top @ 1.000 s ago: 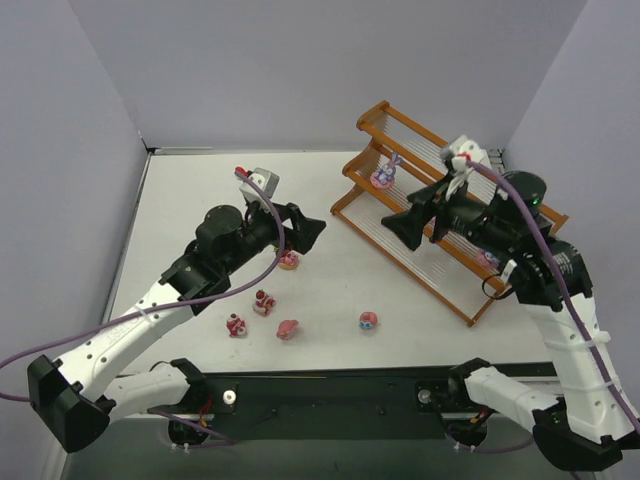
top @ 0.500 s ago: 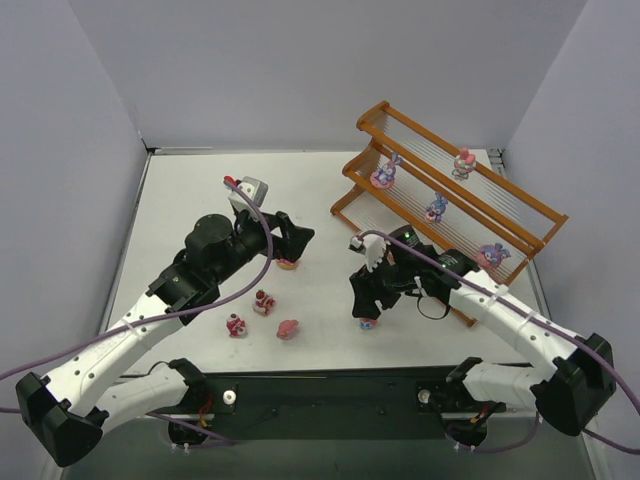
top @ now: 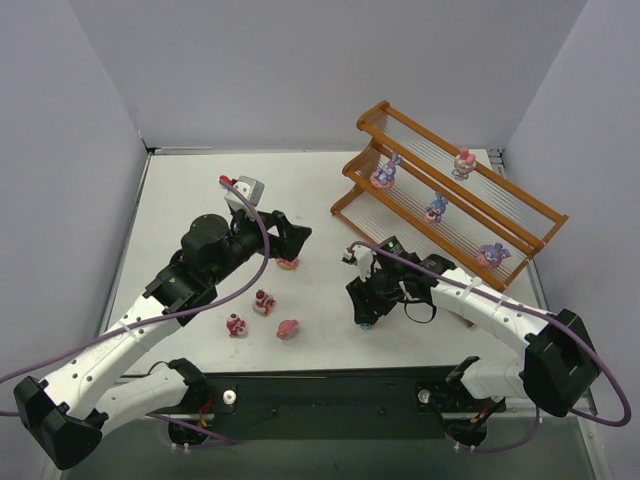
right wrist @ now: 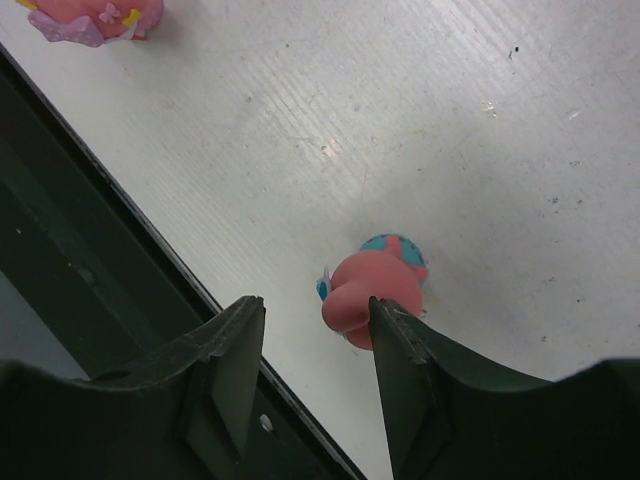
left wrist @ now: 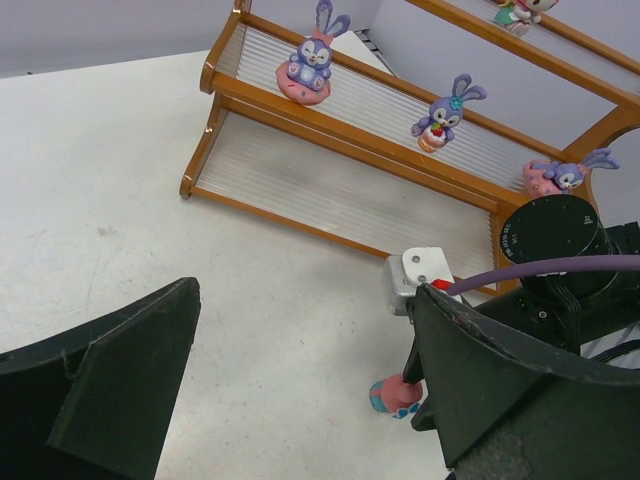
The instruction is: Place and organize the plastic toys onto the shelf
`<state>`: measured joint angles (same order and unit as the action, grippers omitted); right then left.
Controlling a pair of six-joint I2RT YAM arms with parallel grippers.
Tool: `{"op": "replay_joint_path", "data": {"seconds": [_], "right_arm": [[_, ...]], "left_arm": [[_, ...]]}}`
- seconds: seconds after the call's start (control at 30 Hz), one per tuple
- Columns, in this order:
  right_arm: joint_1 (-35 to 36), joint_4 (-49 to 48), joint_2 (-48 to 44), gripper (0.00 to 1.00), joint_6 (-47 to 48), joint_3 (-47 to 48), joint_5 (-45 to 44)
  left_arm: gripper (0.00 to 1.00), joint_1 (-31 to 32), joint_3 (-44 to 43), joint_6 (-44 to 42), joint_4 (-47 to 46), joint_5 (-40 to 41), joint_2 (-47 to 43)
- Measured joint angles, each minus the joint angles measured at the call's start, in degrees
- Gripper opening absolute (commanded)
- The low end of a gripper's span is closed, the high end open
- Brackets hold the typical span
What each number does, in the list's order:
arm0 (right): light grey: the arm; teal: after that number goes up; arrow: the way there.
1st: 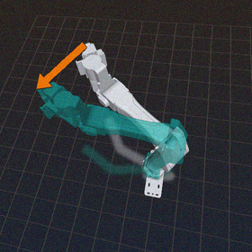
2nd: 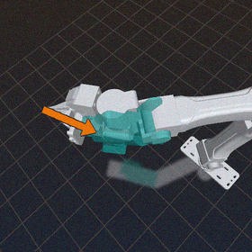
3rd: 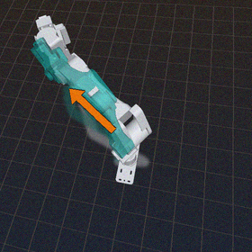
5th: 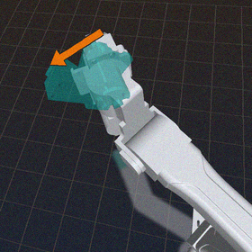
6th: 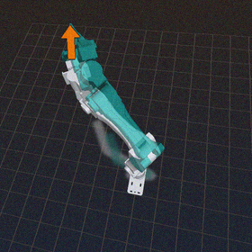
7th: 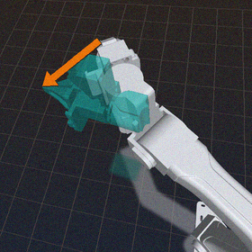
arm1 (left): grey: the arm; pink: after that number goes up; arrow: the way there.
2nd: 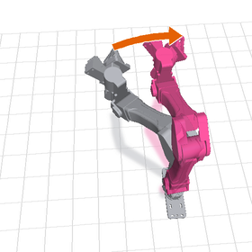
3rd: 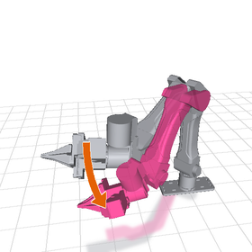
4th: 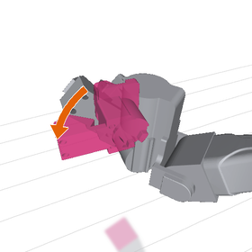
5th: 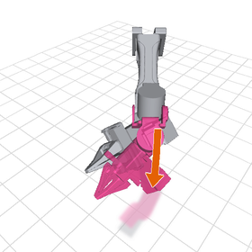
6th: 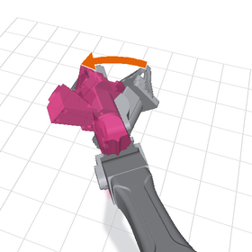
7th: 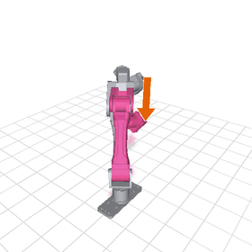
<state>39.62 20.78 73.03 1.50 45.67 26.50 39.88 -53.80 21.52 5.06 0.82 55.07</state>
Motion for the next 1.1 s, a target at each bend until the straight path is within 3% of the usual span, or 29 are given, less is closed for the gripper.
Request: {"op": "replay_joint_path", "data": {"seconds": [0.47, 0.57, 0.7, 1.0, 1.1], "right_arm": [[2.12, -0.63, 0.9, 0.34, 0.33, -0.96, -7.13], [2.84, -0.66, 1.03, 0.16, 0.66, -1.03, -8.68], [3.32, -1.36, 1.22, 0.0, 0.83, -0.68, -10.93], [3.98, 0.7, 1.62, 0.0, 0.04, 1.31, -15.26], [3.93, 4.55, 1.81, 0.0, 0.02, 6.25, -16.92]], "left_arm": [[0.97, -0.81, 0.72, -0.15, 0.07, -0.2, -0.26], [0.97, -1.01, 0.74, -0.13, 0.07, -0.22, -0.39], [0.97, -1.11, 0.74, -0.13, 0.07, -0.22, -0.7], [0.97, -1.64, 0.98, -0.11, 0.11, -0.26, -0.96], [0.97, -1.75, 1.01, -0.11, 0.13, -0.26, -0.98]]}}
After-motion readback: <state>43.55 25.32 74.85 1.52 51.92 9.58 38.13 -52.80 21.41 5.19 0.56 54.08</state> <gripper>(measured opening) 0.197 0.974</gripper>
